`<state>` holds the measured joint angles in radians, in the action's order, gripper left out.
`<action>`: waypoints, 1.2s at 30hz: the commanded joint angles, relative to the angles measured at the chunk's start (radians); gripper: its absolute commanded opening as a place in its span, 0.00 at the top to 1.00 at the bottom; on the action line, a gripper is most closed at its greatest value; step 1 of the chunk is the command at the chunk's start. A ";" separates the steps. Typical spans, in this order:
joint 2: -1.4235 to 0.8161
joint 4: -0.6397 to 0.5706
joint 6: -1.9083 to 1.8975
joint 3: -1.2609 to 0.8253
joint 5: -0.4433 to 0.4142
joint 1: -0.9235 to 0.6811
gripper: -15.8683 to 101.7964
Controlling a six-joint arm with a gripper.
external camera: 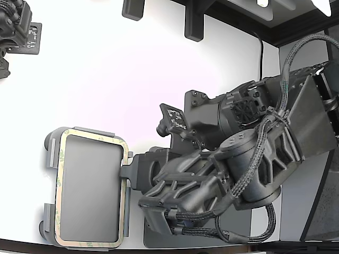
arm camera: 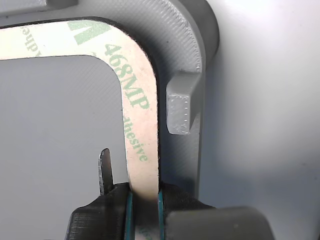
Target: Move top rectangular frame to the holder.
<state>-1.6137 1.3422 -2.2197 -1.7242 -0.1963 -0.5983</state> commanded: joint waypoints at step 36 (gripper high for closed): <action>-0.370 -0.172 1.189 0.071 -0.380 0.098 0.01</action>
<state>-1.9037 1.2487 -1.6904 -1.6368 -0.5246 -0.5369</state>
